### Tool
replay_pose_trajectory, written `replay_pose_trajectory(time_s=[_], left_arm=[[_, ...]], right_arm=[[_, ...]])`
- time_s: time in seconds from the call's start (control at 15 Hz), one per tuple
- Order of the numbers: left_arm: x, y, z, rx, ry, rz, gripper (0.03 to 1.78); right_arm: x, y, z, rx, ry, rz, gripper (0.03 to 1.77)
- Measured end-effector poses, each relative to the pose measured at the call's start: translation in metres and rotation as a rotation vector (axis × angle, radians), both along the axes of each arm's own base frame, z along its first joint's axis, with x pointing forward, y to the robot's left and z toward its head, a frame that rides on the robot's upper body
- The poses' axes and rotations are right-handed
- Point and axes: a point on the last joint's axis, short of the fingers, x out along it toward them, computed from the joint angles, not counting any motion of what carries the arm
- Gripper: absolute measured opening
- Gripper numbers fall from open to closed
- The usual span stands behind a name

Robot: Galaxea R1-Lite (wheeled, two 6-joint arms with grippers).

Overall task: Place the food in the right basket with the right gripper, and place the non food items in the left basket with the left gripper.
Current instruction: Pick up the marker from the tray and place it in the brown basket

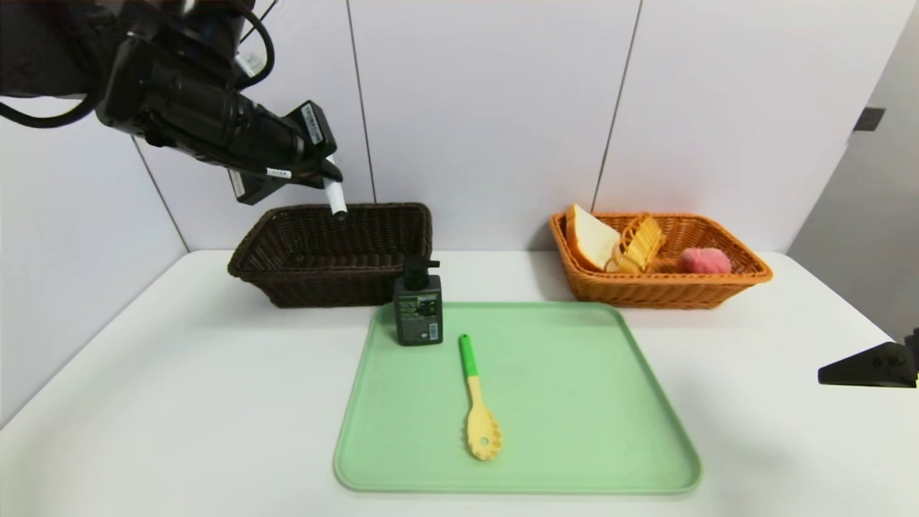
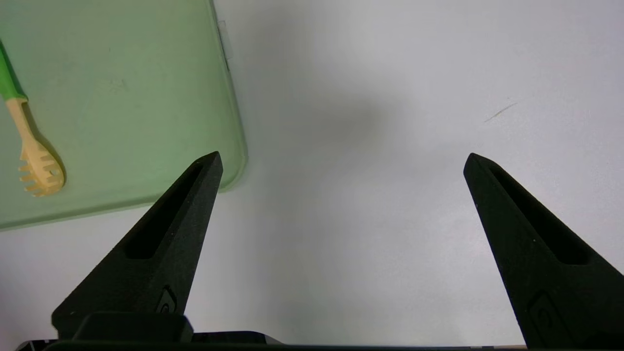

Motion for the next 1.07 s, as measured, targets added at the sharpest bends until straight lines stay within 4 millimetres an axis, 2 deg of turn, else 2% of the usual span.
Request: replay_pose_trajectory(time_s=[0.27, 0.6, 1.07], left_arm=[[0.039, 0.017, -0.034, 0.019, 0.077, 0.074, 0.15], [0.072, 0.027, -0.072, 0.040, 0.160, 0.123, 0.15], [0.097, 0.037, -0.100, 0.048, 0.182, 0.159, 0.15]], right_arm=[[0.006, 0.000, 0.000, -0.002, -0.058, 0.000, 1.71], [0.005, 0.001, -0.002, -0.002, -0.048, 0.006, 1.71], [0.005, 0.003, -0.004, -0.001, -0.044, 0.021, 1.71]])
